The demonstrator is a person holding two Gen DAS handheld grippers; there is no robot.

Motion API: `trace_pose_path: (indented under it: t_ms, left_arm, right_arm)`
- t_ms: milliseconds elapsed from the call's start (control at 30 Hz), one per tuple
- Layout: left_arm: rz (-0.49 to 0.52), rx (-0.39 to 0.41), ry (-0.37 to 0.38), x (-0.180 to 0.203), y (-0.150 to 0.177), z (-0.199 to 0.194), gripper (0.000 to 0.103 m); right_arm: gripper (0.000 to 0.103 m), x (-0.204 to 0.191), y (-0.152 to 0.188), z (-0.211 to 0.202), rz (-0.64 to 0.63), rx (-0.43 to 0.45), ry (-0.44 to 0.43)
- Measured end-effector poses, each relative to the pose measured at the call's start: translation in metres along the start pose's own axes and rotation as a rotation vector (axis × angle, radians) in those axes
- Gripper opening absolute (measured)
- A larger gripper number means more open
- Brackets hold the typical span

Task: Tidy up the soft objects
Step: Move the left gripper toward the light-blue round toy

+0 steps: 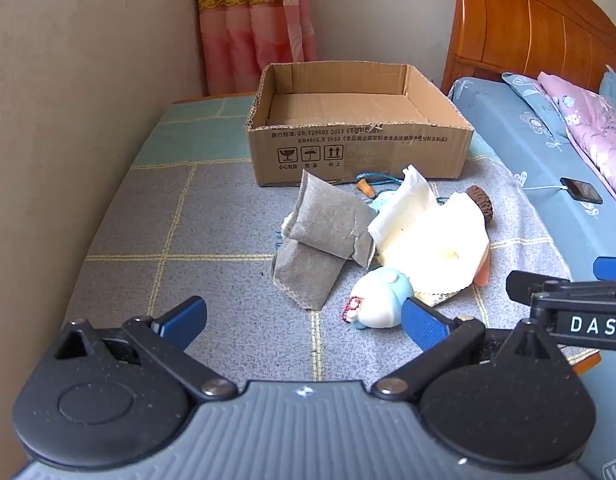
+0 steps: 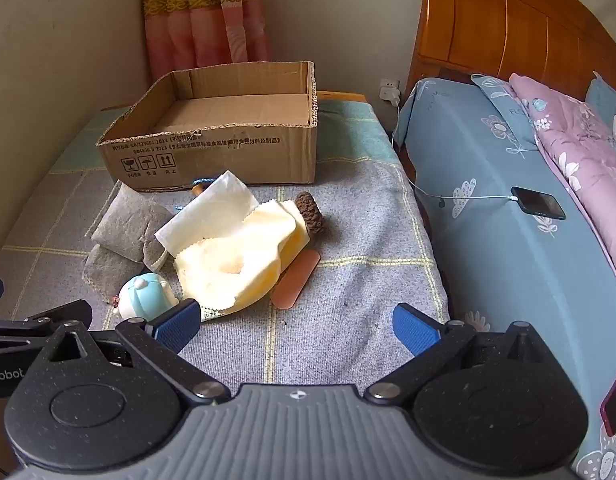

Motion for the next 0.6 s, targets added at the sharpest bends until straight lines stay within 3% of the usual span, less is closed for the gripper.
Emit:
trace_pose_path:
  t_ms: [600]
  left_arm:
    - [-0.012,0.013,0.019,-0.0002,-0.0016,-0.0015,0.102]
  right_arm:
    - [0.103,0.0013,-0.0011,-0.0031,0.0,0.011,0.004]
Point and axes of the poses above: each gripper's, at about its wrist camera, not at the fingertips, and z roughly the way its jaws point, x to its right, y to its underside, the point moved 7 cm from there along z, roughly the way its jaws point, and after that the axes turned 7 degrees about -y, right-handed, at the moved point
